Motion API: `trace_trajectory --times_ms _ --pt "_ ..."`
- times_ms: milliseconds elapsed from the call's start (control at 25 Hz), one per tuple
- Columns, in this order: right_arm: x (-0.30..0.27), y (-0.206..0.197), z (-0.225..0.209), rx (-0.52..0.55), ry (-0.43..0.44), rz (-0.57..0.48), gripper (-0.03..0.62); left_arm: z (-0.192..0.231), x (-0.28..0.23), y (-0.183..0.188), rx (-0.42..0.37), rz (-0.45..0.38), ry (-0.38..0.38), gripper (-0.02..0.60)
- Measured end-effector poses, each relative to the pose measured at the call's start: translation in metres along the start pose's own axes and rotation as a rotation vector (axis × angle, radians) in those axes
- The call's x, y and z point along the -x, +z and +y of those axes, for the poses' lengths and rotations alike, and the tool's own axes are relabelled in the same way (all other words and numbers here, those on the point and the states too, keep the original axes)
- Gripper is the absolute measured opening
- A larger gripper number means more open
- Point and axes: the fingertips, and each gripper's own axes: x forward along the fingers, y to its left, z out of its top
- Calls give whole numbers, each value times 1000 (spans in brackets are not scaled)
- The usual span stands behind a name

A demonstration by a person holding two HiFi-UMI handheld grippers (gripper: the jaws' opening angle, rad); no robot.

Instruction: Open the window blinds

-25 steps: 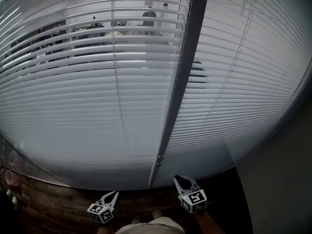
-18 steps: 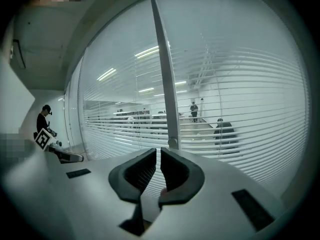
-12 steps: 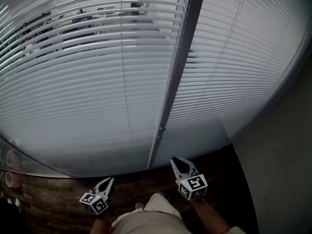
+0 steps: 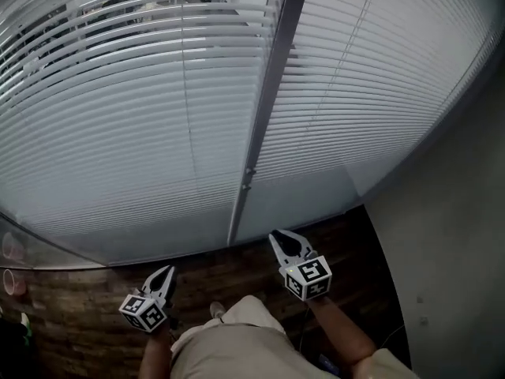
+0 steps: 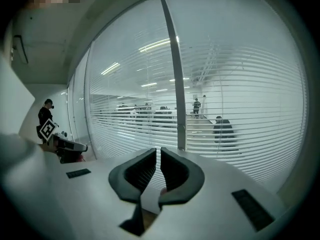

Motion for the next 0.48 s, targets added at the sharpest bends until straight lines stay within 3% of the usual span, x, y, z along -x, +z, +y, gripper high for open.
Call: trace_trajectory --times_ms 200,480 --pt "5 5 -4 26 44 2 31 -15 -1 -3 -19 -6 12 11" --pt "32 16 -20 -2 126 24 31 -80 -14 -16 -131 59 -8 11"
